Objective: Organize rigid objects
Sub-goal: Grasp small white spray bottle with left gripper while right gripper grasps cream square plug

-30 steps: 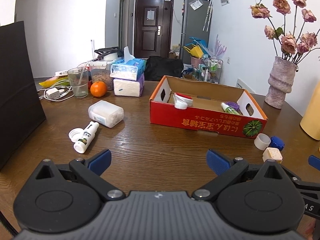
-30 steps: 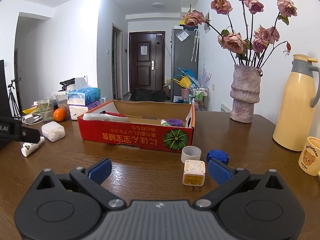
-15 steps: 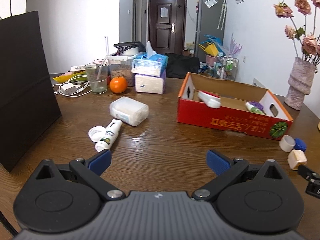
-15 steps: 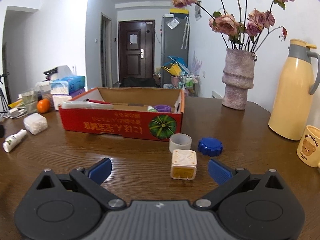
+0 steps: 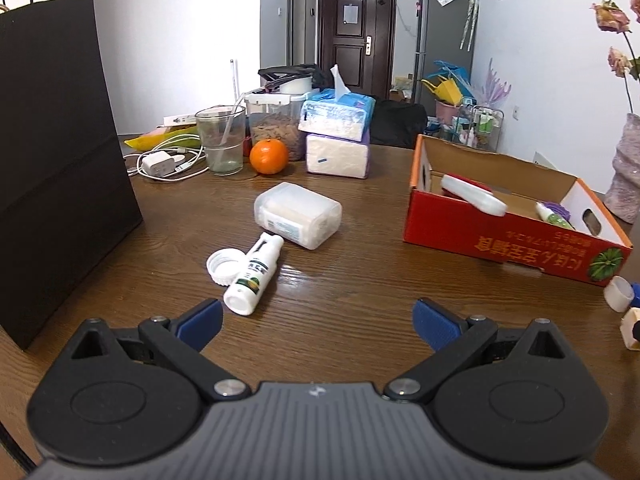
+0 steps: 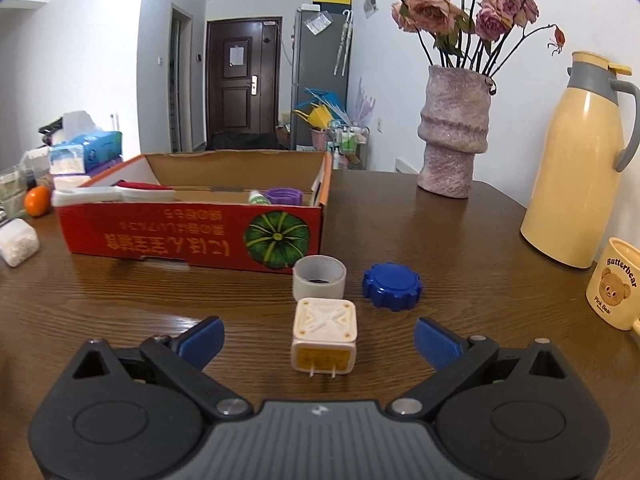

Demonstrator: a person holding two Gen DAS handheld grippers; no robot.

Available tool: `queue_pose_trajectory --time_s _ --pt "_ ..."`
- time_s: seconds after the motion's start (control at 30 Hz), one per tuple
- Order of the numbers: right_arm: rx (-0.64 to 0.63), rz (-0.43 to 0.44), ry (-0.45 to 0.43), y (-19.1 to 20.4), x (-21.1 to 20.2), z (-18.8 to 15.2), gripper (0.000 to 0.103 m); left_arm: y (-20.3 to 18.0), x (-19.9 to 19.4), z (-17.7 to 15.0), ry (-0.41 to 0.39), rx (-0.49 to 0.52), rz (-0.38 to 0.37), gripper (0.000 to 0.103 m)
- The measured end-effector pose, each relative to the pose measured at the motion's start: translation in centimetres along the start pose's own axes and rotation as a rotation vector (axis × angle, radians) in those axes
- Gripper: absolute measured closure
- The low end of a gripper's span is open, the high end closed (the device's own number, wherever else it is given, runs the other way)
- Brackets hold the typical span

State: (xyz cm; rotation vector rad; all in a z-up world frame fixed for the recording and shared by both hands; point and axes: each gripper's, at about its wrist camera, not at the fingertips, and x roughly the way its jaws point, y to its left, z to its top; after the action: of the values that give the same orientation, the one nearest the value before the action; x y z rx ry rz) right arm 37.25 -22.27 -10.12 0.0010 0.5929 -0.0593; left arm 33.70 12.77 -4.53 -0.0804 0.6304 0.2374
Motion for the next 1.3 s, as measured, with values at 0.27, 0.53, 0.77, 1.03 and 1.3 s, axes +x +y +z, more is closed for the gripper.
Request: queue_pose_trajectory --time_s 0.27,0.53,0.77,1.03,1.3 --pt "0.024 -0.020 0.051 -0.7 3.0 0.3 0.012 1.1 2.6 0.6 0.012 0.008 0.035 0.000" --pt "0.065 -0.031 0.092 -1.5 5.4 0.6 0.028 2.4 5.2 1.2 0.038 0.002 0.074 0.000" --pt "0.071 -0.002 0.100 -1.3 6.2 0.7 0.059 3.3 6.7 1.6 0.048 -0.003 0.094 0.000" --pt "0.049 0.004 0.078 -0.7 5.8 0.7 0.065 3.6 8.4 1.6 0.049 0.008 0.110 0.000" --pt "0.024 0.010 0.007 0.1 4.6 0.7 0.065 4.2 10.9 1.6 0.079 0.002 0.130 0.001"
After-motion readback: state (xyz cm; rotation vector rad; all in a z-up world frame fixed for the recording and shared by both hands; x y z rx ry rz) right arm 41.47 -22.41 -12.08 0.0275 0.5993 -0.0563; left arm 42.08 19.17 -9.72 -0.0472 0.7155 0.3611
